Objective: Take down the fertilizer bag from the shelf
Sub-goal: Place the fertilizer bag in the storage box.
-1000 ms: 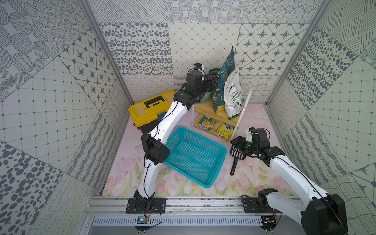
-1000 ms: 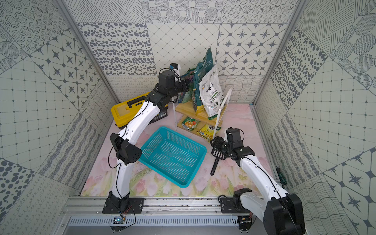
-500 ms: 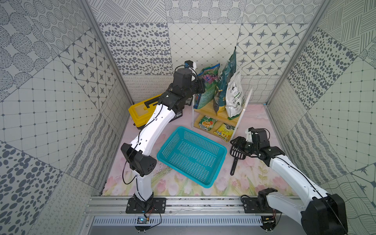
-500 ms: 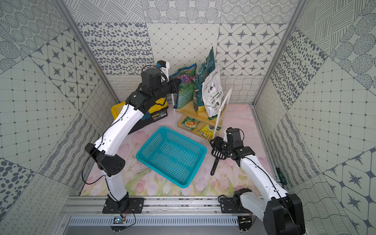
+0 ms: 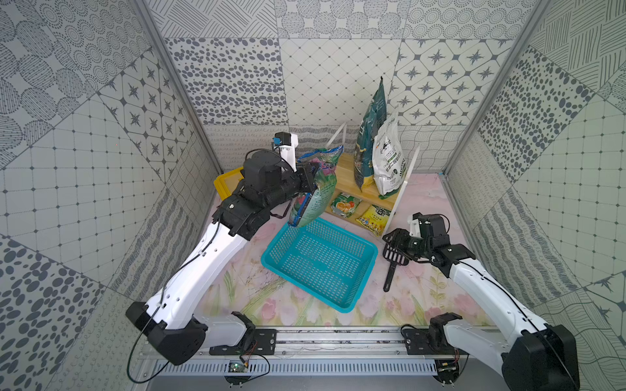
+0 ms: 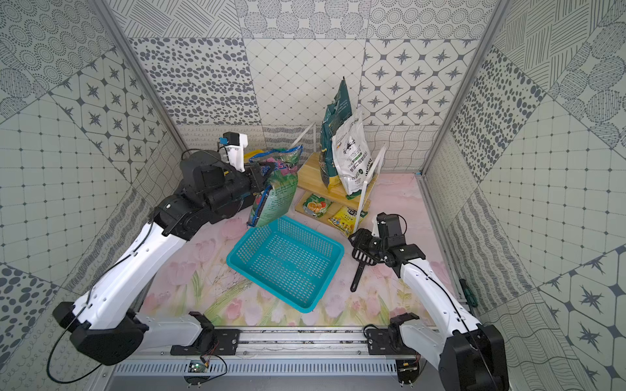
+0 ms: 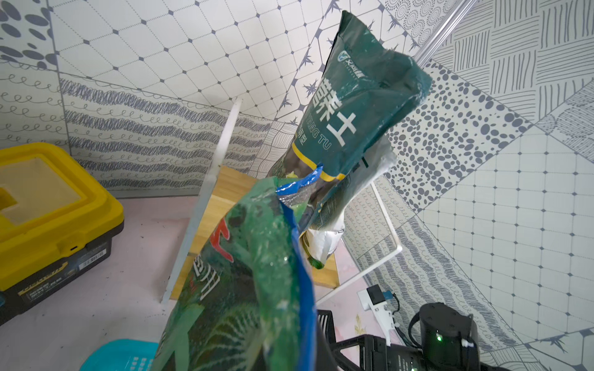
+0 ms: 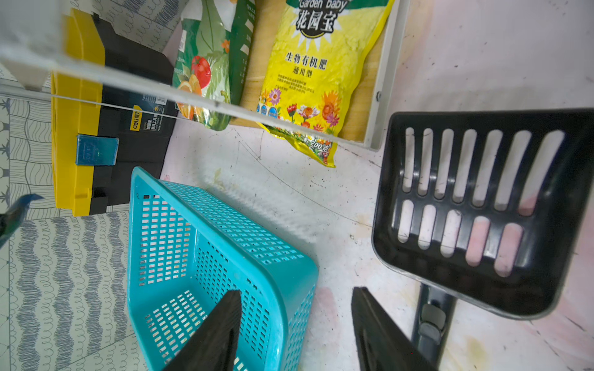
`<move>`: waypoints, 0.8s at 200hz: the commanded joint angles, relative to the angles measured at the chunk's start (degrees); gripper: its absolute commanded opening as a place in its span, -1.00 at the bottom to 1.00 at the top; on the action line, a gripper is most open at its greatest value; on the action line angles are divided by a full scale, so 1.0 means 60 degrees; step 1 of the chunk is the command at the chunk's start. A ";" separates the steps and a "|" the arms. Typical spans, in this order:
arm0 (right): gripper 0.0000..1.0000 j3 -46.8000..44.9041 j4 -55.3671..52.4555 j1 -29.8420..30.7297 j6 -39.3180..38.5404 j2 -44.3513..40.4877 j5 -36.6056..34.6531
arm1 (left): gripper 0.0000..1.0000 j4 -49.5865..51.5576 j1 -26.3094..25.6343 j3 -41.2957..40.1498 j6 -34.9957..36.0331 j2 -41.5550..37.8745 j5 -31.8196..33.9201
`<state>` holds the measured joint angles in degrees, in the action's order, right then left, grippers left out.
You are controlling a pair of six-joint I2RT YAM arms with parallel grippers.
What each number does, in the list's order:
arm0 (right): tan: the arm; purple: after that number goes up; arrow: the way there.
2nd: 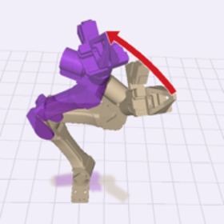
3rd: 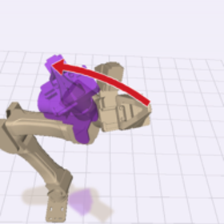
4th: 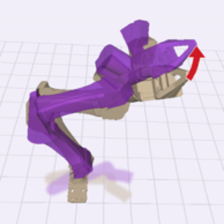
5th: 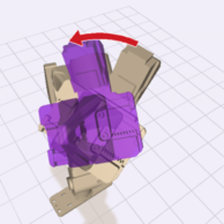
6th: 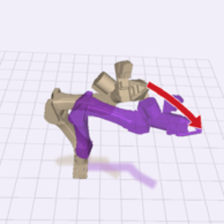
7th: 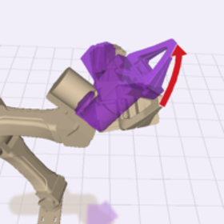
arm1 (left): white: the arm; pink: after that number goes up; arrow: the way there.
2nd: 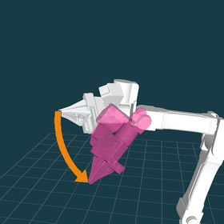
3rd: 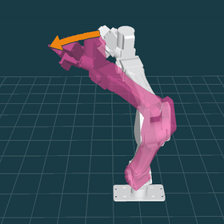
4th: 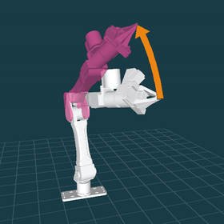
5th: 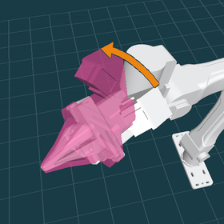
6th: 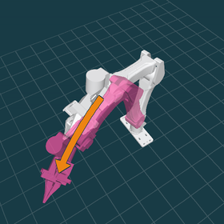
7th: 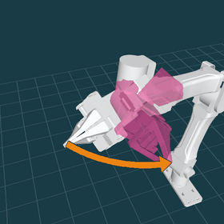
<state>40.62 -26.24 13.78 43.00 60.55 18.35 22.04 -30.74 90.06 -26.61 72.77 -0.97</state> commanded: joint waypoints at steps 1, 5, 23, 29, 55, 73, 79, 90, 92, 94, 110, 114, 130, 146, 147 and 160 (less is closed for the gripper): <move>0.19 0.0101 0.0194 0.0010 -0.0121 -0.0138 0.0219 | -1.00 -0.2471 -0.0073 -0.1475 0.0143 -0.1464 0.0546; 0.19 0.0074 0.0205 0.0025 -0.0107 -0.0136 0.0243 | -1.00 -0.2428 -0.0057 -0.1750 0.0123 -0.1612 0.0626; 0.20 -0.0072 0.0292 0.0165 0.0009 -0.0173 0.0374 | -1.00 -0.2300 -0.0073 -0.2783 0.0031 -0.2204 0.0968; 0.20 -0.0129 0.0315 0.0250 0.0050 -0.0166 0.0418 | -1.00 -0.2264 -0.0080 -0.3103 -0.0033 -0.2387 0.1103; 0.30 -0.0251 0.0360 0.0851 0.0144 -0.0021 0.0311 | -1.00 -0.2745 -0.0060 -0.4350 -0.0266 -0.2870 0.1611; 0.33 -0.0336 0.0601 0.1402 0.0450 0.0115 0.0004 | -1.00 -0.3161 -0.0055 -0.4696 -0.0254 -0.2767 0.1602; 0.33 -0.0354 0.0696 0.1584 0.0594 0.0189 -0.0099 | -1.00 -0.3189 -0.0060 -0.4690 -0.0252 -0.2668 0.1580; 0.31 -0.0344 0.0712 0.1839 0.0830 0.0381 -0.0393 | -1.00 -0.3242 -0.0056 -0.4683 -0.0288 -0.2458 0.1500; 0.31 -0.0333 0.0719 0.1890 0.0860 0.0407 -0.0433 | -1.00 -0.3254 -0.0068 -0.4672 -0.0302 -0.2420 0.1485; 0.30 -0.0327 0.0724 0.1921 0.0893 0.0432 -0.0486 | -1.00 -0.3272 -0.0063 -0.4669 -0.0327 -0.2385 0.1471; 0.23 -0.0324 0.0743 0.2066 0.1153 0.0696 -0.0783 | -1.00 -0.3387 -0.0060 -0.4813 -0.0530 -0.2206 0.1457; 0.21 -0.0332 0.0764 0.2086 0.1233 0.0742 -0.0847 | -1.00 -0.3442 -0.0069 -0.4879 -0.0586 -0.2189 0.1476; 0.09 -0.0423 0.0842 0.2112 0.1447 0.0824 -0.1092 | -1.00 -0.3774 -0.0062 -0.5345 -0.0753 -0.2244 0.1585; -0.03 -0.0521 0.0900 0.2112 0.1546 0.0799 -0.1306 | -1.00 -0.4150 -0.0060 -0.5952 -0.0824 -0.2382 0.1856; -0.04 -0.0525 0.0908 0.2105 0.1548 0.0802 -0.1310 | -1.00 -0.4176 -0.0054 -0.5999 -0.0824 -0.2400 0.1881; -0.10 -0.0581 0.1039 0.2112 0.1549 0.0806 -0.1286 | -1.00 -0.4593 -0.0055 -0.6585 -0.0853 -0.2573 0.2143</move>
<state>38.22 -23.33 26.20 50.68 65.28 13.17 17.52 -30.74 56.01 -29.45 59.35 7.66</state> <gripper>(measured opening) 0.471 0.073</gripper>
